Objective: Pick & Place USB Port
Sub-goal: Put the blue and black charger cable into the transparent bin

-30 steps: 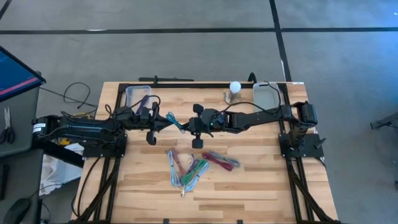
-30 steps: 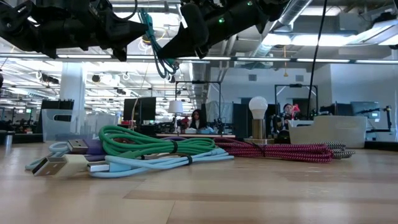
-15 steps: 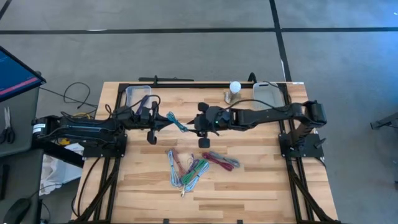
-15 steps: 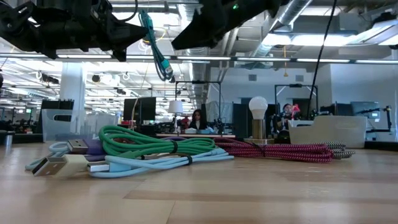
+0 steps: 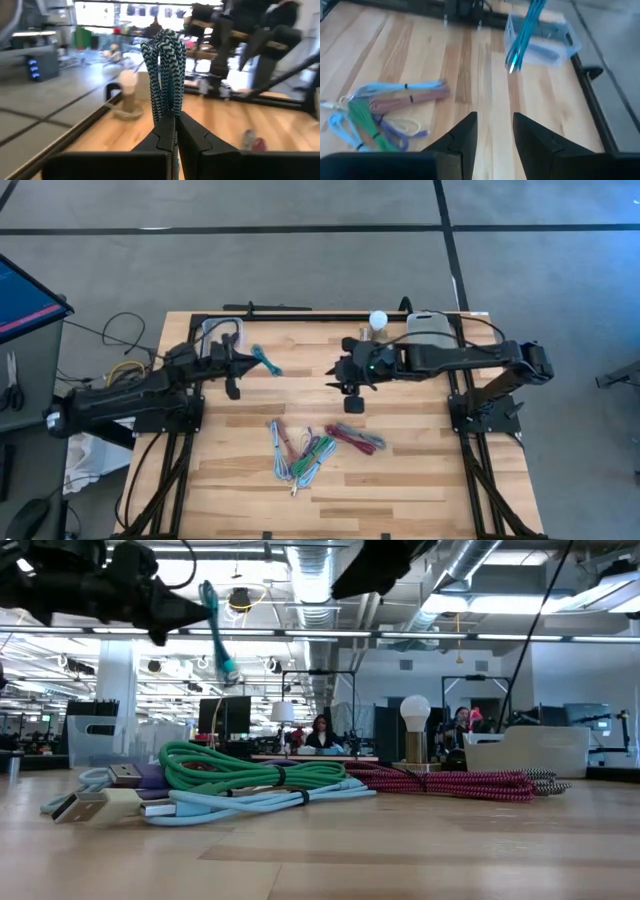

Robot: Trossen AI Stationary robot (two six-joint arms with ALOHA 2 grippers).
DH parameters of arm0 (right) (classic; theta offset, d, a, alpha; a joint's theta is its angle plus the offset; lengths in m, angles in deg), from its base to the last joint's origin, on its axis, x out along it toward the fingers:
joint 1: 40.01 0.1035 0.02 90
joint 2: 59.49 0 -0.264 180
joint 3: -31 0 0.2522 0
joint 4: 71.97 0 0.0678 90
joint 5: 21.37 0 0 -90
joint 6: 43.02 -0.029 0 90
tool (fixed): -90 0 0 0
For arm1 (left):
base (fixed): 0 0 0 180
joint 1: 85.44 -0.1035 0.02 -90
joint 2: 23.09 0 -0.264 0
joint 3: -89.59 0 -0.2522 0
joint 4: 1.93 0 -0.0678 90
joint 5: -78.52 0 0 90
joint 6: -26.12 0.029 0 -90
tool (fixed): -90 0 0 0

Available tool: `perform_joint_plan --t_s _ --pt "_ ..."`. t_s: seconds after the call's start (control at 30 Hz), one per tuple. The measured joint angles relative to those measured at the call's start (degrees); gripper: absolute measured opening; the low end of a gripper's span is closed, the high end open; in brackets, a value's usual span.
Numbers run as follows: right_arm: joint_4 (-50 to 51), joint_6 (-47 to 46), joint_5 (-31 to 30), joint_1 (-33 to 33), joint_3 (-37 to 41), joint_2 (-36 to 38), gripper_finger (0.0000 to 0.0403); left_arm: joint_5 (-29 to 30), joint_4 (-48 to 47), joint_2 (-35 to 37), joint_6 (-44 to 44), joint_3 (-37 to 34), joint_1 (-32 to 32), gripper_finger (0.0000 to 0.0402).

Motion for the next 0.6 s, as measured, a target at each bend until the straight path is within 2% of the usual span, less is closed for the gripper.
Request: perform_joint_plan --t_s 0.33,0.47,0.6 --pt "8.40 -1.60 -1.39 -0.40 0.04 1.29 0.0116 9.33 -19.20 19.39 0.20 0.00 -4.56 0.0006" --pt "6.01 -1.56 -3.12 -0.70 3.42 2.13 0.0116 10.92 -24.17 23.24 -0.21 0.00 -5.30 0.0006" --pt "0.20 -2.11 -3.50 -1.13 9.67 6.42 0.0116 11.91 -24.79 24.48 -0.16 0.00 -5.28 0.0006"
